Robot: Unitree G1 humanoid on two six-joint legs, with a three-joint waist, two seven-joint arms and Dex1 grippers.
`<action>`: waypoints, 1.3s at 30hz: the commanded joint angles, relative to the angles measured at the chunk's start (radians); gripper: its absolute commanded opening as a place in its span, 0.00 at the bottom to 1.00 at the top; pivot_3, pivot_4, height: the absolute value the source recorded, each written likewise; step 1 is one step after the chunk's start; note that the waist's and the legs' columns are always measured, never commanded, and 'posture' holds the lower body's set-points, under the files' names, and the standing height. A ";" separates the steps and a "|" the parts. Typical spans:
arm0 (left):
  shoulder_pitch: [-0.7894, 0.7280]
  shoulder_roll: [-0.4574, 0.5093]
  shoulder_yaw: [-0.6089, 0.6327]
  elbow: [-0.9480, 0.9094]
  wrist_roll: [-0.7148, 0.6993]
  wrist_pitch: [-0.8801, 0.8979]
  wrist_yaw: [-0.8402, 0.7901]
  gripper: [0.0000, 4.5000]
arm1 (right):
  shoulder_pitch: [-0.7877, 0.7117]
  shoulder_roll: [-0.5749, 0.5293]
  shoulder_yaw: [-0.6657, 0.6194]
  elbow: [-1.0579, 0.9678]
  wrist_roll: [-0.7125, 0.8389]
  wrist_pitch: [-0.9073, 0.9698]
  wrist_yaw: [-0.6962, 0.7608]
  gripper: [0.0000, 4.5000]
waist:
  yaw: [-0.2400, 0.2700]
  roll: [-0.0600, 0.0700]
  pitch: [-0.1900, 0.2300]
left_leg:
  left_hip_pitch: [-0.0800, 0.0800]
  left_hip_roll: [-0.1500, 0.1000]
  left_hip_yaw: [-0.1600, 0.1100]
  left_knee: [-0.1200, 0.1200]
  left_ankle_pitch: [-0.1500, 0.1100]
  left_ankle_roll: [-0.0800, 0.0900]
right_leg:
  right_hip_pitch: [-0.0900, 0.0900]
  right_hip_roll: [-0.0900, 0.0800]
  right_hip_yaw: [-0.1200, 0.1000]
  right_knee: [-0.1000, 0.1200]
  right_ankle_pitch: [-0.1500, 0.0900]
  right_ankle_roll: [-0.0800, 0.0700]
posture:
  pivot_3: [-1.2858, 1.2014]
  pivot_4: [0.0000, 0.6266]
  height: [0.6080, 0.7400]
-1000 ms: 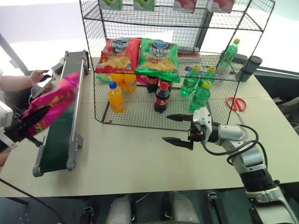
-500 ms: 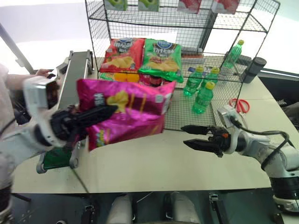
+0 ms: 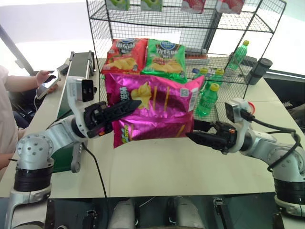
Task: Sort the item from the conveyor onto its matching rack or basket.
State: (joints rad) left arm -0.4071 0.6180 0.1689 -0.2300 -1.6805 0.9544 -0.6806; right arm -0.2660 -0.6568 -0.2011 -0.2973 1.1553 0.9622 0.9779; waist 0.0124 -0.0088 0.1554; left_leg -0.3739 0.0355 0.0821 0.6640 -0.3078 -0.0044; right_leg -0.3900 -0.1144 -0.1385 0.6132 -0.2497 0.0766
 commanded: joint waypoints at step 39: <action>0.071 -0.143 -0.072 0.047 0.871 -0.485 -0.152 1.00 | 0.179 0.040 -0.289 -0.235 -0.402 -0.543 -0.223 0.02 | 0.003 -0.001 0.000 | -0.001 0.001 0.000 -0.001 -0.001 0.001 | -0.001 -0.002 0.000 -0.002 -0.001 0.001 | 0.52 0.24 1.00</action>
State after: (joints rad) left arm -0.3094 0.4968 0.1081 -0.1676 -0.8527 0.5348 -0.8306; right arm -0.0713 -0.6467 -0.4465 -0.4768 0.8048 0.5250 0.8153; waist 0.0154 -0.0097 0.1554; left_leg -0.3752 0.0364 0.0820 0.6631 -0.3085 -0.0036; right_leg -0.3910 -0.1161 -0.1386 0.6116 -0.2502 0.0772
